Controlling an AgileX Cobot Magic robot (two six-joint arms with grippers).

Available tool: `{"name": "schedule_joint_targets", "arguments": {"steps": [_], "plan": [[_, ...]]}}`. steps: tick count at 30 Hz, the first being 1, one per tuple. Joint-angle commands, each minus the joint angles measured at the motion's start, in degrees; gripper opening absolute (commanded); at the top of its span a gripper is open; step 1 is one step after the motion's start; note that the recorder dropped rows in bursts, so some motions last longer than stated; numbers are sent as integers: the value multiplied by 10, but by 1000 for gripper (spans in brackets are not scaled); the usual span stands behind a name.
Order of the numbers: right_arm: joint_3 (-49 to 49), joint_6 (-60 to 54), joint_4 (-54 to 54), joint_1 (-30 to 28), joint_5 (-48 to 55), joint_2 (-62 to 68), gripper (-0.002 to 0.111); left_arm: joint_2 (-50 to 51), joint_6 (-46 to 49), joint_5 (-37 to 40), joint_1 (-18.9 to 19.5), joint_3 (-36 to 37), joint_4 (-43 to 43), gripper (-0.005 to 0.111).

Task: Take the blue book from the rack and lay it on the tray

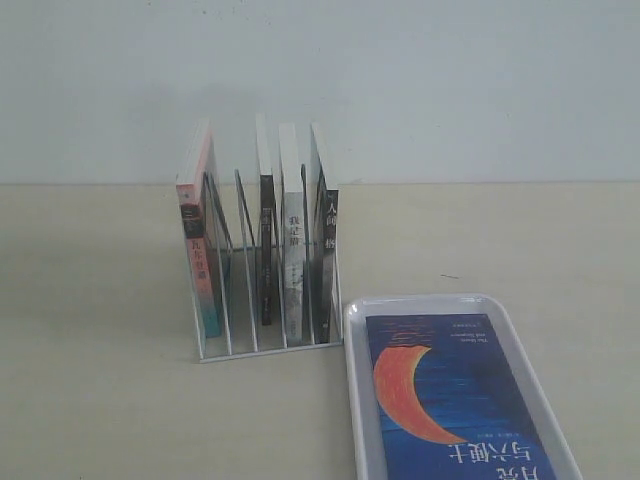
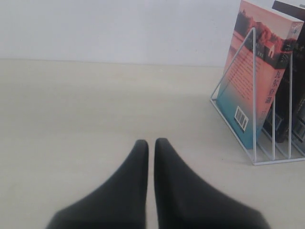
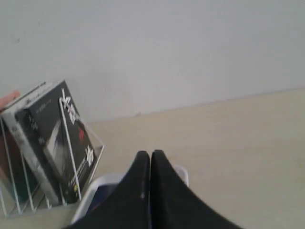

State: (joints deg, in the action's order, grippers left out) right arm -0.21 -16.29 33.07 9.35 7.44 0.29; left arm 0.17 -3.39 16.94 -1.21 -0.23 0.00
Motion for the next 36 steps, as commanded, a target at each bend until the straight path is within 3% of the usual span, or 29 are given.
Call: {"name": "schedule_joint_targets", "arguments": {"steps": [1, 8, 18, 36], "plan": [[2, -17, -5, -2, 89, -3, 0, -2, 1, -1, 0, 2, -6, 4], [2, -4, -96, -2, 145, -3, 0, -2, 1, -1, 0, 2, -6, 4], [2, 258, -294, -2, 129, -3, 0, -2, 1, -1, 0, 2, -6, 4], [2, 265, -293, -2, 125, -3, 0, -2, 1, -1, 0, 2, -6, 4]]}}
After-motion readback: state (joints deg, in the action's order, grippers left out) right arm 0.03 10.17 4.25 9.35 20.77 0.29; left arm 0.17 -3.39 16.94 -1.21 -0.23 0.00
